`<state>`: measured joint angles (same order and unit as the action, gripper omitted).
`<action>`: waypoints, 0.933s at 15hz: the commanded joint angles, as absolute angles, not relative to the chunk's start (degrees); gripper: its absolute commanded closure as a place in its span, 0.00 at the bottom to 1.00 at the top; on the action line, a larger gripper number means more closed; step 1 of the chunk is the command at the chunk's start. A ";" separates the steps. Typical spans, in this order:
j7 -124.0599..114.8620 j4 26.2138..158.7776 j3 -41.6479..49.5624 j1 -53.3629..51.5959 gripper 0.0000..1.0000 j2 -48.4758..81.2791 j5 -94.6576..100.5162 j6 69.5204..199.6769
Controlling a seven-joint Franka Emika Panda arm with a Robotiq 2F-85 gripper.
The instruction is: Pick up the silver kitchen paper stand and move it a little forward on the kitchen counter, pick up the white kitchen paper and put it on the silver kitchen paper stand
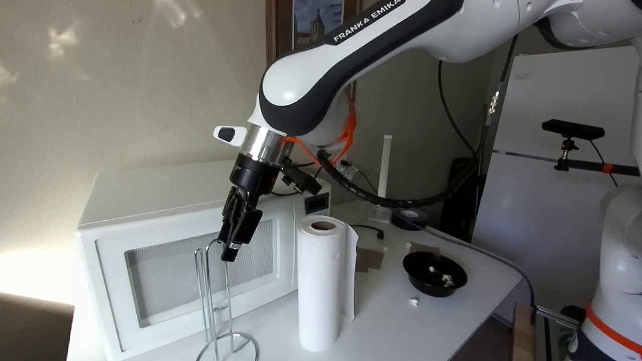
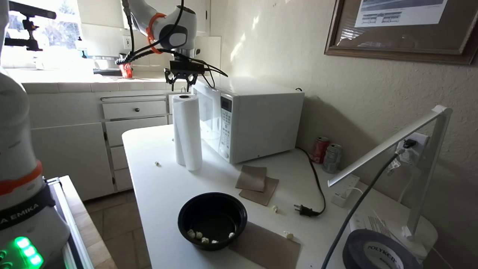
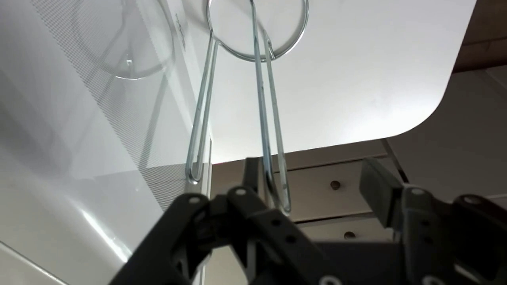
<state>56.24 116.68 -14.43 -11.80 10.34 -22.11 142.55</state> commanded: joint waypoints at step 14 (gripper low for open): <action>58.11 114.88 -16.53 -9.43 0.58 12.61 -23.04 143.51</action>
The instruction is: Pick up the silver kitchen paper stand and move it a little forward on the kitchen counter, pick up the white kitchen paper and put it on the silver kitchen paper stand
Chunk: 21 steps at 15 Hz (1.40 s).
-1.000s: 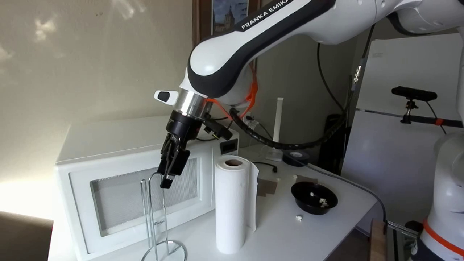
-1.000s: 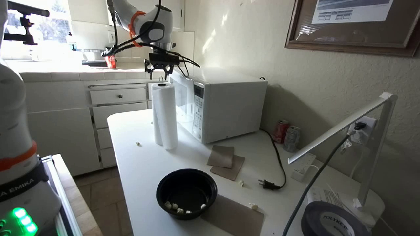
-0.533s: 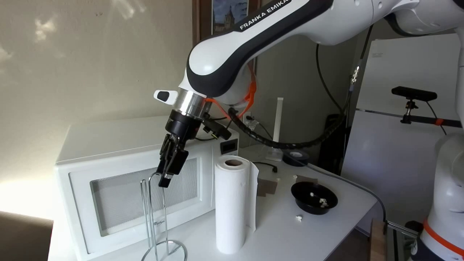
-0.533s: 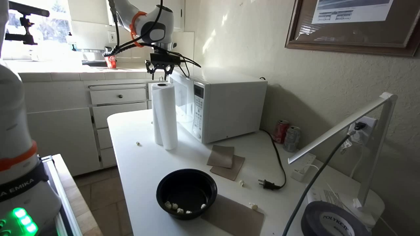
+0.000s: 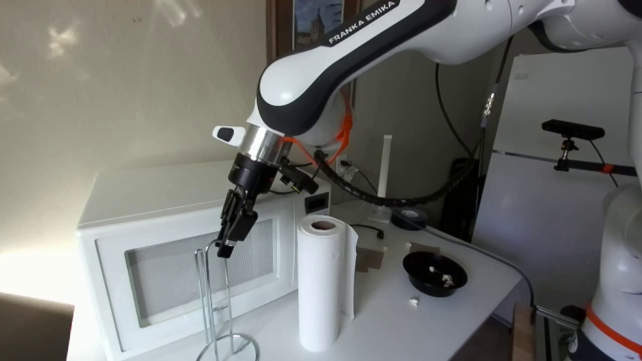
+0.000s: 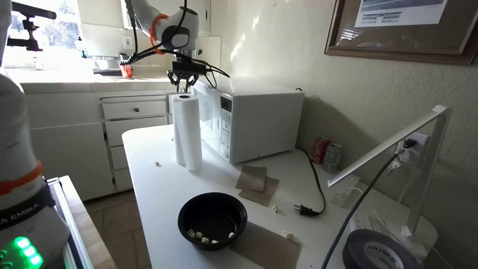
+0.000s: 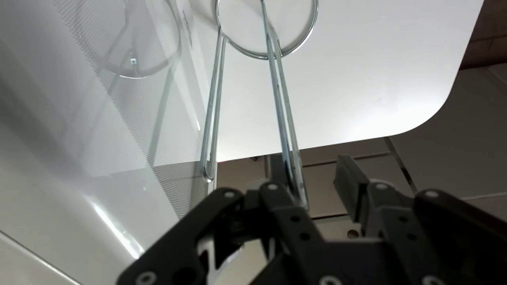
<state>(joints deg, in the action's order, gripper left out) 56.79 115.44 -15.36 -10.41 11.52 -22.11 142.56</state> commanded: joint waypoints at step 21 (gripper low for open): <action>58.43 114.73 -17.00 -8.73 0.94 12.92 -23.28 143.67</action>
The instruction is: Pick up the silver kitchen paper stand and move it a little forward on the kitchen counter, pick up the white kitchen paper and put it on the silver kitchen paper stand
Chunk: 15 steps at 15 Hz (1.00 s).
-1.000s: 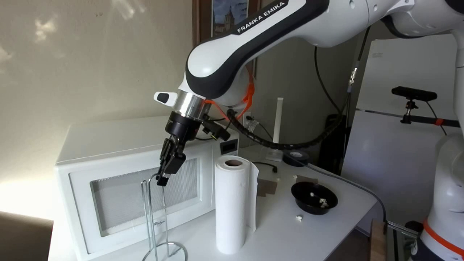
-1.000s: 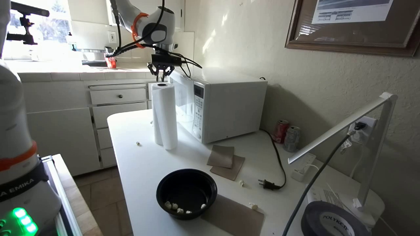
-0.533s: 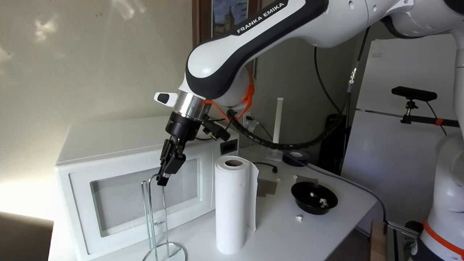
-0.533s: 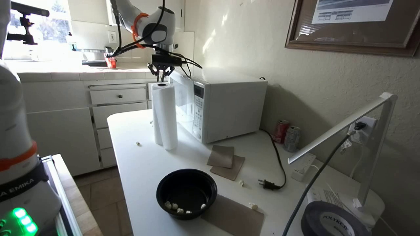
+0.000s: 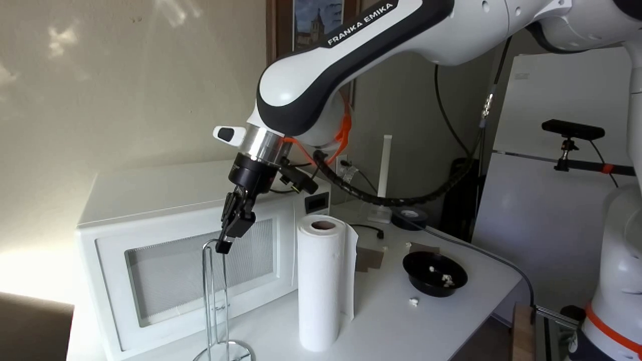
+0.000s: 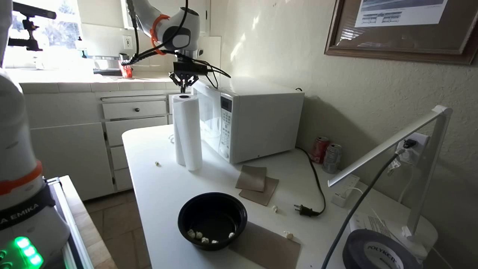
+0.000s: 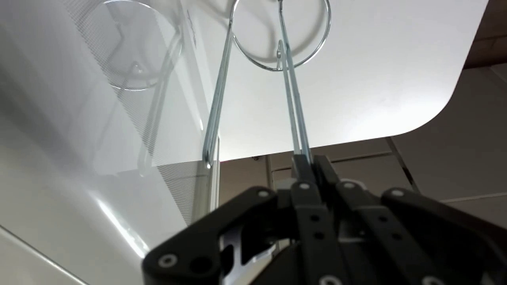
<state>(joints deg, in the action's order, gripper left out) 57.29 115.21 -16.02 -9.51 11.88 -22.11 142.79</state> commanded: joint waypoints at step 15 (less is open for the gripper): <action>41.98 120.47 -16.14 -11.79 0.98 9.23 -14.62 150.26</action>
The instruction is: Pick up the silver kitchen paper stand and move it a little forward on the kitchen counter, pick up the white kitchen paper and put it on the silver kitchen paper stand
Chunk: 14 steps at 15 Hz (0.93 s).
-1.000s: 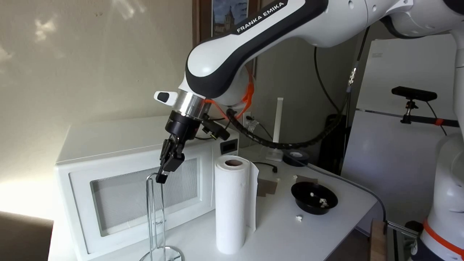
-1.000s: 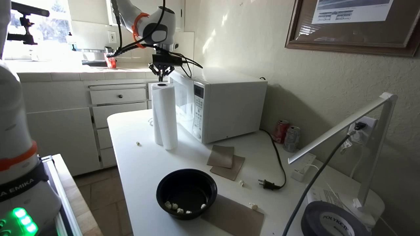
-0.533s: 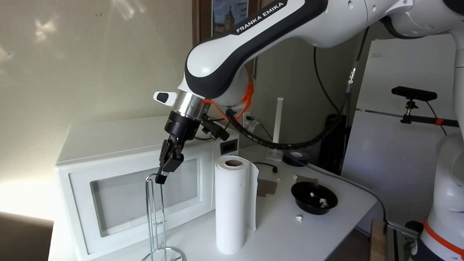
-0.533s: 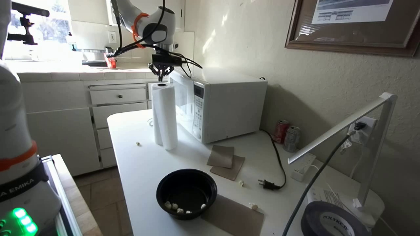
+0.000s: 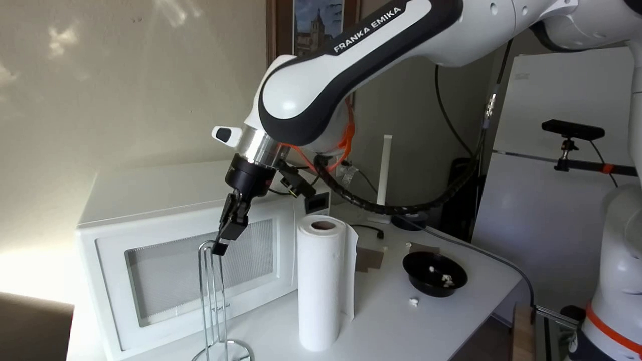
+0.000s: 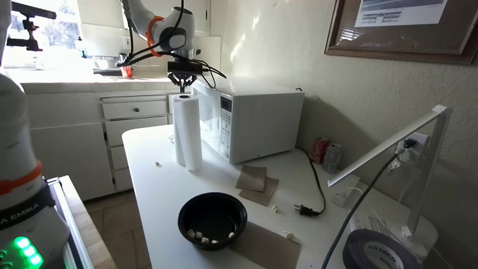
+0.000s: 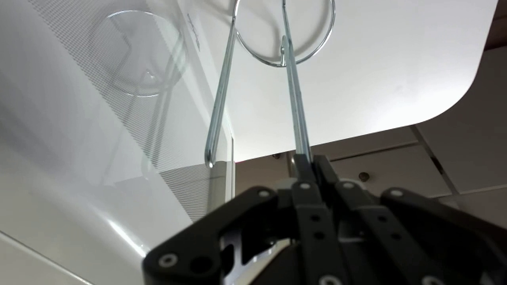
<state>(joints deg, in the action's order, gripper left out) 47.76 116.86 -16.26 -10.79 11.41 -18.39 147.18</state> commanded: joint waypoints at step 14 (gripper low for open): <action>26.49 126.46 -16.83 -12.67 0.98 3.01 -12.75 150.99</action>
<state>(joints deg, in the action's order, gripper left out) 30.09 124.21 -16.64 -12.16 5.49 -13.82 150.86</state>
